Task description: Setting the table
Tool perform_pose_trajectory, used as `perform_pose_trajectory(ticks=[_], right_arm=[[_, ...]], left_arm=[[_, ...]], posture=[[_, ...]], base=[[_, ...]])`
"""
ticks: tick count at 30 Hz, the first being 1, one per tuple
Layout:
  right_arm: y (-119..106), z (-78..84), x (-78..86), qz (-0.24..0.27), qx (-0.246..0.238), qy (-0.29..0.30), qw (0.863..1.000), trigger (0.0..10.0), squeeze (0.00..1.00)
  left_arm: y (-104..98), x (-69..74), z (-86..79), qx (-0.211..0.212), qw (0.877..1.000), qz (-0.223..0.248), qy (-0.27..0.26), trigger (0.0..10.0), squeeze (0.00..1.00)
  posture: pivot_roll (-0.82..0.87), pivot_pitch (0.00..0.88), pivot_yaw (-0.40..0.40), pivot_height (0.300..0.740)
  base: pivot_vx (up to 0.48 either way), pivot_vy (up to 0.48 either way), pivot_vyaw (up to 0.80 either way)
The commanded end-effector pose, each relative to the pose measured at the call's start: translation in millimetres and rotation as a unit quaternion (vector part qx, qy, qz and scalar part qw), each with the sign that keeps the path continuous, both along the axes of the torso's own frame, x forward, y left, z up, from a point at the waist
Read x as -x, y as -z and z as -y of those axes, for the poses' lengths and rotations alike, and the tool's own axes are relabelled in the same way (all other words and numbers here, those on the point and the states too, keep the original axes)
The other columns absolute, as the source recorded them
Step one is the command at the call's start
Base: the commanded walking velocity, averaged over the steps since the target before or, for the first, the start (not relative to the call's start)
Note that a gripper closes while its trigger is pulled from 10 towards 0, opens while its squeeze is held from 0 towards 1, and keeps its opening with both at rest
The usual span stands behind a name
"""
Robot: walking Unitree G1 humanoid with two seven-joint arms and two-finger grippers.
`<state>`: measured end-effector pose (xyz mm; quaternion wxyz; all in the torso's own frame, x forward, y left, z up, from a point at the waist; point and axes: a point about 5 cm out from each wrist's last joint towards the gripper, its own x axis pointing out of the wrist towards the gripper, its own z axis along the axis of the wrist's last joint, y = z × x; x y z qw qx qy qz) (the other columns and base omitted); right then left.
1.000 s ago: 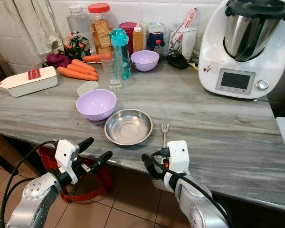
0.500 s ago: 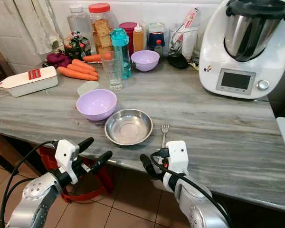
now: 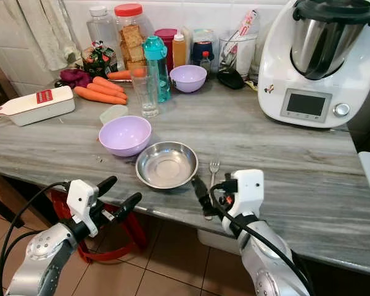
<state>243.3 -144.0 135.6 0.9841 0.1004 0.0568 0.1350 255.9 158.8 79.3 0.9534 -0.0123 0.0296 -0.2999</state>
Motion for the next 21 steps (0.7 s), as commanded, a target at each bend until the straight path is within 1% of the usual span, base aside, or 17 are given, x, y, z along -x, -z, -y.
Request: perform_pose_trajectory(ticks=[1, 2, 3, 4, 5, 6, 7, 8, 10, 11, 12, 13, 15, 17, 19, 21], right_arm=[[-4.0, 9.5, -6.6, 0.019, 0.005, 0.045, 0.999, 10.0, 0.0], [-4.0, 9.5, -6.6, 0.019, 0.005, 0.045, 0.999, 10.0, 0.0], [-4.2, 15.5, -10.9, 0.026, 0.016, 0.076, 0.997, 10.0, 0.0], [-4.6, 18.3, -13.5, 0.033, 0.027, 0.09, 0.995, 10.0, 0.0], [-4.6, 18.3, -13.5, 0.033, 0.027, 0.09, 0.995, 10.0, 0.0], [-5.7, 21.6, -17.1, 0.039, 0.056, 0.112, 0.991, 10.0, 0.0], [-6.1, 22.9, -18.1, 0.042, 0.066, 0.122, 0.989, 10.0, 0.0], [-4.0, 25.9, -19.0, 0.034, 0.07, 0.141, 0.987, 10.0, 0.0], [0.2, 29.2, -18.3, 0.019, 0.072, 0.165, 0.983, 10.0, 0.0], [2.5, 31.7, -16.1, 0.016, 0.075, 0.189, 0.979, 10.0, 0.0], [2.9, 32.4, -15.2, 0.019, 0.076, 0.194, 0.978, 10.0, 0.0], [3.7, 33.7, -14.8, 0.03, 0.091, 0.205, 0.974, 10.0, 0.0], [4.1, 33.3, -14.0, 0.035, 0.099, 0.205, 0.973, 10.0, 0.0], [0.0, 29.5, -14.2, 0.064, 0.092, 0.169, 0.979, 10.0, 0.0], [-2.6, 31.1, -13.4, 0.073, 0.082, 0.171, 0.979, 10.0, 0.0], [-2.6, 33.7, -12.3, 0.069, 0.082, 0.178, 0.978, 10.0, 0.0]], left_arm=[[-8.6, -2.5, -5.7, 0.003, 1.0, 0.017, -0.015, 10.0, 0.0], [-8.6, -2.5, -5.7, 0.003, 1.0, 0.017, -0.015, 10.0, 0.0], [-12.3, -4.4, -7.2, 0.0, 0.999, 0.027, -0.029, 10.0, 0.0], [-14.4, -6.3, -8.8, -0.002, 0.999, 0.032, -0.043, 10.0, 0.0], [-14.4, -6.3, -8.8, -0.002, 0.999, 0.032, -0.043, 10.0, 0.0], [-14.2, -11.5, -14.2, -0.018, 0.996, 0.038, -0.08, 10.0, 0.0], [-14.0, -13.3, -16.6, -0.025, 0.994, 0.04, -0.096, 10.0, 0.0], [-11.4, -16.3, -21.2, -0.035, 0.991, 0.038, -0.121, 10.0, 0.0], [-10.9, -18.0, -24.9, -0.041, 0.988, 0.04, -0.143, 10.0, 0.0], [-14.0, -19.7, -28.2, -0.048, 0.984, 0.05, -0.165, 10.0, 0.0], [-15.9, -20.4, -29.5, -0.048, 0.982, 0.053, -0.174, 10.0, 0.0], [-19.1, -22.0, -32.2, -0.044, 0.978, 0.056, -0.197, 10.0, 0.0], [-19.8, -21.5, -33.4, -0.041, 0.976, 0.056, -0.205, 10.0, 0.0], [-19.8, -21.0, -32.9, -0.041, 0.975, 0.057, -0.211, 10.0, 0.0], [-19.1, -20.1, -28.8, -0.042, 0.975, 0.06, -0.211, 10.0, 0.0], [-19.0, -19.5, -26.1, -0.038, 0.975, 0.06, -0.21, 10.0, 0.0]], posture=[[-0.1, 0.0, 0.063, 0.74], [-0.1, 0.0, 0.063, 0.74], [-0.1, 0.0, 0.061, 0.74], [-0.1, 0.0, 0.062, 0.74], [-0.1, 0.0, 0.062, 0.74], [-0.1, 0.0, 0.062, 0.74], [-0.11, 0.0, 0.066, 0.74], [-0.11, 0.0, 0.066, 0.74], [-0.1, 0.0, 0.063, 0.74], [-0.09, 0.0, 0.057, 0.74], [-0.09, 0.0, 0.057, 0.74], [-0.09, 0.0, 0.057, 0.74], [-0.09, 0.0, 0.058, 0.74], [-0.09, 0.0, 0.051, 0.74], [-0.09, 0.0, 0.047, 0.74], [-0.09, 0.0, 0.047, 0.74]], base=[[0.0, 0.0, 0.0], [0.0, 0.0, 0.0], [0.0, 0.0, 0.0], [0.0, 0.0, 0.0], [0.0, 0.0, 0.0], [0.0, 0.0, 0.0], [0.0, 0.0, 0.0], [0.0, 0.0, 0.0], [0.0, 0.0, 0.0], [0.0, 0.0, 0.0], [0.0, 0.0, 0.0], [0.0, 0.0, 0.0], [0.0, 0.0, 0.0], [0.0, 0.0, 0.0], [0.0, 0.0, 0.0], [0.0, 0.0, 0.0]])
